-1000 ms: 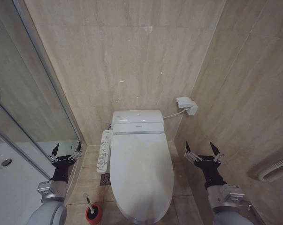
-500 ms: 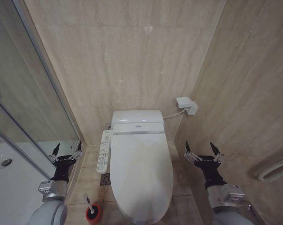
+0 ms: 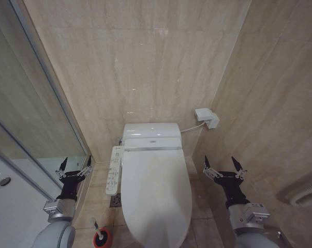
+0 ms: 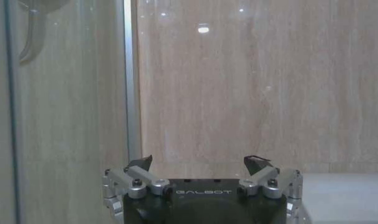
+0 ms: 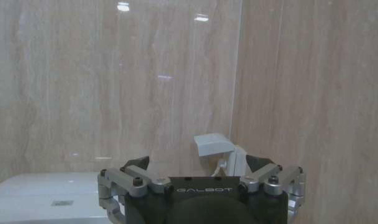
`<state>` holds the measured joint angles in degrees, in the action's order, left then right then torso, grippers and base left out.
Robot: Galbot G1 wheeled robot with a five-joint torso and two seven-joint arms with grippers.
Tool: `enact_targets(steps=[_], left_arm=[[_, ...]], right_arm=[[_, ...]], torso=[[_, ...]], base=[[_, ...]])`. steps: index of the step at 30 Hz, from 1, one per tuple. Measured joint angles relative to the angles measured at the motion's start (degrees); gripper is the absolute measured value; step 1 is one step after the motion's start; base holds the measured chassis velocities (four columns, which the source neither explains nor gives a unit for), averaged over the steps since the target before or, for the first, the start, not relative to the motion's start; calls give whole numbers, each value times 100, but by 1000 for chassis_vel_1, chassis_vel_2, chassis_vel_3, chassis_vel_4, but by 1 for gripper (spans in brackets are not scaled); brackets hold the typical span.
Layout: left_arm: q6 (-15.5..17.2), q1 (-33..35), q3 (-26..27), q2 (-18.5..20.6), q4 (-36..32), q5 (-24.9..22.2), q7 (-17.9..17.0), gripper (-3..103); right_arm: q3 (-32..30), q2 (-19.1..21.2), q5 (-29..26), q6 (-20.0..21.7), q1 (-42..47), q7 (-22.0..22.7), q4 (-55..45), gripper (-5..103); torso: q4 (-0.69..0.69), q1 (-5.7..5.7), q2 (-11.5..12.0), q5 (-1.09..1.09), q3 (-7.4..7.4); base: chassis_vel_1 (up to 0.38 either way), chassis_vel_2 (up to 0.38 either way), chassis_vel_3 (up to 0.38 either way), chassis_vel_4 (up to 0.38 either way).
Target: Open the toilet lid, clean the toilet bowl with a toilet brush, close the toilet lid, and flush.
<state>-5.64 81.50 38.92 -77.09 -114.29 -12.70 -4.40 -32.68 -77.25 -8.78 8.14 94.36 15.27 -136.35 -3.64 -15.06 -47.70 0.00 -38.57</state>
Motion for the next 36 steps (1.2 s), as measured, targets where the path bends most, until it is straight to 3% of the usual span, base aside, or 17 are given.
enact_targets(steps=[36], left_arm=[[-43,126,11,13,-183,-14,43,97]], right_arm=[[0,0,0,0,2,0,0,100]], torso=[[0,7,-2,0,2]], base=[[-29,36,36,-38]])
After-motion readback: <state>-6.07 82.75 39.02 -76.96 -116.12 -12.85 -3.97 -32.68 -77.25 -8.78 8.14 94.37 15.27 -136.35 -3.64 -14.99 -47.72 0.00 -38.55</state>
